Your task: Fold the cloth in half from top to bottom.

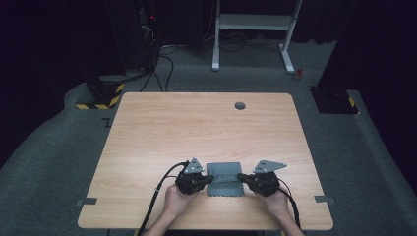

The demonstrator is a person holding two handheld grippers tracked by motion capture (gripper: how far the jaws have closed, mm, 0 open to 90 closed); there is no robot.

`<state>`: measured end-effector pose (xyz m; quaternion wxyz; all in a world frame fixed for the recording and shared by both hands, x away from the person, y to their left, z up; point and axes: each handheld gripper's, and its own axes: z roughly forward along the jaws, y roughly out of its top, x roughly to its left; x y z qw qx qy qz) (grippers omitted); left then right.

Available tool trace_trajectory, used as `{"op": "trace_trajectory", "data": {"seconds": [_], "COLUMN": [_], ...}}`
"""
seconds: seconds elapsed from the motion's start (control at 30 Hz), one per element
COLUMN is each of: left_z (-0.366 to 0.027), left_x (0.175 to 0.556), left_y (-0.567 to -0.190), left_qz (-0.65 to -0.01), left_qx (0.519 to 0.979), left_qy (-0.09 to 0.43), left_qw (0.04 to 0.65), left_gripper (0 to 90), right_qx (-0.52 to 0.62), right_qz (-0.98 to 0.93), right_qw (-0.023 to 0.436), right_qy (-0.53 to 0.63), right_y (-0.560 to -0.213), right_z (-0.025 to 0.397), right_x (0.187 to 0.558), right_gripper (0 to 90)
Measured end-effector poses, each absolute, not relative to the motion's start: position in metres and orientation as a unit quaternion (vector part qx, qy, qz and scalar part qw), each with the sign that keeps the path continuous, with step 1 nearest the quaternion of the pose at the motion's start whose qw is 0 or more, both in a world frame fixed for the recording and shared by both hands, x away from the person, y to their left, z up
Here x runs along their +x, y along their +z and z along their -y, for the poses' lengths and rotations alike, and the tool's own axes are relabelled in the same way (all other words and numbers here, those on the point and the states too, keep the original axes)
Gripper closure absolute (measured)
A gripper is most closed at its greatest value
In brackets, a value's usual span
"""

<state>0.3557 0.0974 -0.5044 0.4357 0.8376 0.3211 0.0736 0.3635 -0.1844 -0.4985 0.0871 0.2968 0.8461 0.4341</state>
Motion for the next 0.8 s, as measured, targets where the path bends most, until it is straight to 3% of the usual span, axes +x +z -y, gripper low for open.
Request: {"op": "trace_trajectory", "data": {"seconds": [0.8], "left_z": [-0.099], "left_x": [0.340], "left_y": [-0.512], "left_qz": [-0.319], "left_qx": [0.842], "left_qy": [0.078], "left_qw": [0.429], "left_gripper": [88.8], "right_qx": [0.286], "right_qz": [-0.853], "right_qw": [0.085], "right_qy": [0.428], "right_y": [-0.508], "right_z": [0.181], "right_x": [0.345], "right_gripper": [89.0]}}
